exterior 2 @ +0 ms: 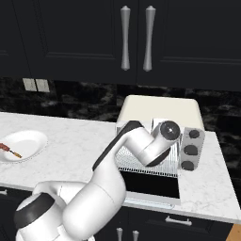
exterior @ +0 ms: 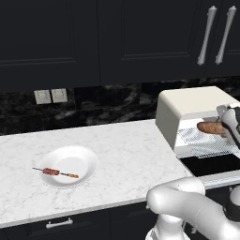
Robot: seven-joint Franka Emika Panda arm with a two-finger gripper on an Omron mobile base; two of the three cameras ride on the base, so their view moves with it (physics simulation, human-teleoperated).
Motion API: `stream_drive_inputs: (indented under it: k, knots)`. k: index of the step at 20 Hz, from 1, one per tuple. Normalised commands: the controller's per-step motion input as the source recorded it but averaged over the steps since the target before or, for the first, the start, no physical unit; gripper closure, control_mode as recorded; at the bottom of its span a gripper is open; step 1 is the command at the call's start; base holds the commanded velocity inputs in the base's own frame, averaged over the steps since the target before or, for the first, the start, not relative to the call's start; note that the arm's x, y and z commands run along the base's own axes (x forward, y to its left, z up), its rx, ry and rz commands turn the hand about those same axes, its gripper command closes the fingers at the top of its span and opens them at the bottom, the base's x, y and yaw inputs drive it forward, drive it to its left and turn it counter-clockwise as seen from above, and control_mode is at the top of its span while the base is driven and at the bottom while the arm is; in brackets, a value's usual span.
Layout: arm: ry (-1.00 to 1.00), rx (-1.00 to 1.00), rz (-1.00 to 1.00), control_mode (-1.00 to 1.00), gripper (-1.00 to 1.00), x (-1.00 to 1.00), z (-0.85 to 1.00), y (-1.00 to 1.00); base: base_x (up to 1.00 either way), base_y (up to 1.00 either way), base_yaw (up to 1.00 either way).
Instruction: Pick up the kebab skewer and baguette bread, and place them inside the toaster oven. Close the toaster oven door and start by setting the timer.
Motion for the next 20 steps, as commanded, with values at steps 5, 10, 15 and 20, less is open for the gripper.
stream_drive_inputs:
  k: [5,10,15,20]
  knots:
    - [0.00,0.00,0.00,-1.00,1.00,0.14,-0.14,0.00,0.00,0.00,0.00]
    - [0.00,0.00,0.00,-1.00,1.00,0.12,-0.18,0.00,0.00,0.00,0.00]
    - [0.00,0.00,0.00,-1.00,1.00,0.20,-0.14,0.00,0.00,0.00,0.00]
    - [0.00,0.00,0.00,-1.00,1.00,0.25,-0.03,0.00,0.00,0.00,0.00]
